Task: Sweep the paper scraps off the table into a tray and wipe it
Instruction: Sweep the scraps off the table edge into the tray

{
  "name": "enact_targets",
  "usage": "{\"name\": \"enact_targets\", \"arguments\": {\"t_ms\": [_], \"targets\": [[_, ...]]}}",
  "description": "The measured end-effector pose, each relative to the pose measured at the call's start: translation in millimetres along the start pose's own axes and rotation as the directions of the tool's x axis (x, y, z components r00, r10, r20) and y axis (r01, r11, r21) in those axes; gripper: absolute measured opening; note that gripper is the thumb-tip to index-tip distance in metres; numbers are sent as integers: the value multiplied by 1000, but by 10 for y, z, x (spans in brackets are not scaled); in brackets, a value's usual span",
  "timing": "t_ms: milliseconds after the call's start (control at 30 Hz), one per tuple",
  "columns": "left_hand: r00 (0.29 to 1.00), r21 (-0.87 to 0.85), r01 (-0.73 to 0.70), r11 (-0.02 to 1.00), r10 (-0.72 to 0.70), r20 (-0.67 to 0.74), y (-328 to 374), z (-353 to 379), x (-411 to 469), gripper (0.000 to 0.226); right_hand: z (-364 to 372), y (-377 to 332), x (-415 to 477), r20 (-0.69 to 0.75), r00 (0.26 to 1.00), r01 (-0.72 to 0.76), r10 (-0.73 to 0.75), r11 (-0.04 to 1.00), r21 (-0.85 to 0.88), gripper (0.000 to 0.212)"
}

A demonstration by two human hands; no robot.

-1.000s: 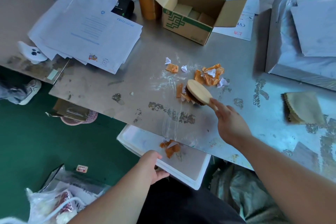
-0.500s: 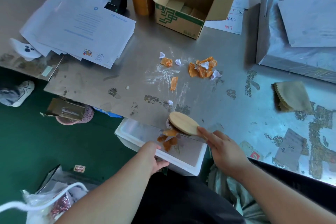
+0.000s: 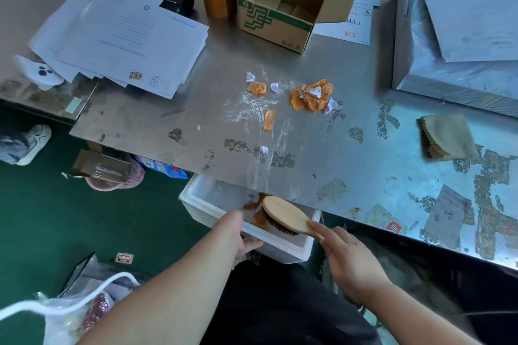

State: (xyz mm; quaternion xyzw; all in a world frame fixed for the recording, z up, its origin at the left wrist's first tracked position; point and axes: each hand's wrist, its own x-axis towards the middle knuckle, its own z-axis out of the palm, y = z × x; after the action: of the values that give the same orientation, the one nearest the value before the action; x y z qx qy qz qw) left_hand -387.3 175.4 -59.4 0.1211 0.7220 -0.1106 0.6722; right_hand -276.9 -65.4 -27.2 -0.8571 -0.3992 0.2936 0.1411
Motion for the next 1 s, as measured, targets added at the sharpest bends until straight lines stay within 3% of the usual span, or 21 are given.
{"name": "enact_targets", "arguments": {"t_ms": [233, 467, 600, 833, 1000], "targets": [[999, -27, 37, 999, -36, 15, 0, -45, 12, 22, -324, -218, 418, -77, 996, 44, -42, 999, 26, 50], [999, 45, 34, 998, -33, -23, 2, -126, -16, 20, -655, -484, 1223, -193, 977, -67, 85, 993, 100, 45], [999, 24, 41, 999, -41, -18, 7, -145, 2, 18, -754, -488, 1520, -86, 989, -120, 121, 993, 20, 45], [997, 23, 72, 997, -72, -30, 46, -108, 78, 11, -686, -437, 1228, 143, 989, 35, -36, 999, 7, 43], [997, -8, 66, 998, -67, -33, 61, -78, 111, 15, -640, -374, 997, 187, 980, 73, -75, 997, 15, 42]]}}
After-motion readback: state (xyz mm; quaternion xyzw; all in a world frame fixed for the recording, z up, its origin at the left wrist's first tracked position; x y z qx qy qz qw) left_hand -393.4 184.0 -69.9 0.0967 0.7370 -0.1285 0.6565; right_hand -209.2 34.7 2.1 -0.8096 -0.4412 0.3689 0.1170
